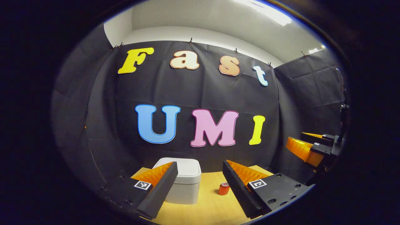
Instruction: Press the lid of the desktop garbage bin to open it, pick up the crumpled paper on the desktop and throw it into the bin, then pick up the pop can on the desktop and drop it into the bin, and finally close the garbage bin lid.
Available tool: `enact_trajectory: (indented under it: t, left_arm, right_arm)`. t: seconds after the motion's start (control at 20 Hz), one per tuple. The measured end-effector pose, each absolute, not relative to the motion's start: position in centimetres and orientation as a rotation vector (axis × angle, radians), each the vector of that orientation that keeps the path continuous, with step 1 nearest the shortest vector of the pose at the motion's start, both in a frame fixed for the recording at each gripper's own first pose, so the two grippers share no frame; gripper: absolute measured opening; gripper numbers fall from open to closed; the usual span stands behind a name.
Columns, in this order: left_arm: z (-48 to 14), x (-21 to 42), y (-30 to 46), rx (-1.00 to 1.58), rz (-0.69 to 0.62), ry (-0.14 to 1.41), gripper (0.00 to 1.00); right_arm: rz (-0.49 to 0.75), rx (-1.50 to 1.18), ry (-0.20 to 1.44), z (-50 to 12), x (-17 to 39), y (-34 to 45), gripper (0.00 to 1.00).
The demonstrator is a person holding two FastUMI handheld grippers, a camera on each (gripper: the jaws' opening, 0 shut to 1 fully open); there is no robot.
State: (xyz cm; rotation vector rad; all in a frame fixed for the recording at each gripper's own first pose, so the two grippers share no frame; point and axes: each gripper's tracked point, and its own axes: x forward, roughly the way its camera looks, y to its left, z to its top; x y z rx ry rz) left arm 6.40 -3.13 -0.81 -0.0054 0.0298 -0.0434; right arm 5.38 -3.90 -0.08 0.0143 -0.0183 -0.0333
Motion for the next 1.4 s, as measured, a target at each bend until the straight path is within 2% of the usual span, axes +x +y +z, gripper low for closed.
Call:
enact_trajectory:
  t: [0.5,0.7,1.05,1.1,1.15,1.2,1.25,1.3,1.4]
  left_arm:
    - [-1.9,9.3,-2.1,-0.005,-0.005,0.060,0.97]
    - [-3.2,12.1,-1.0,-0.032,0.007,0.096,0.87]
    - [-8.1,19.2,1.4,-0.048,0.023,0.229,0.58]
    - [-9.0,20.2,2.3,-0.057,0.040,0.240,0.52]
    - [-9.8,21.1,2.9,-0.062,0.054,0.260,0.39]
    - [-10.7,21.8,3.4,-0.057,0.072,0.278,0.34]
    - [-11.4,22.6,4.1,-0.049,0.087,0.289,0.23]
    - [-12.0,23.5,4.8,-0.039,0.107,0.300,0.18]
    - [-13.5,24.9,5.8,-0.034,0.130,0.336,0.07]
  right_arm:
    - [-0.007,0.014,0.002,-1.3,7.3,-4.2,0.96]
    - [0.010,0.007,0.046,-2.7,8.2,-4.1,0.96]
    - [0.028,-0.003,0.101,-5.3,10.9,-4.8,0.96]
    - [0.029,-0.003,0.110,-5.8,11.2,-5.1,0.96]
    - [0.030,-0.007,0.120,-6.4,11.5,-5.3,0.96]
    - [0.031,-0.012,0.128,-6.9,11.8,-5.7,0.96]
    - [0.031,-0.016,0.135,-7.4,12.1,-6.1,0.87]
    - [0.033,-0.017,0.143,-7.9,12.4,-6.5,0.96]
    - [0.036,-0.019,0.161,-8.9,13.0,-7.2,0.96]
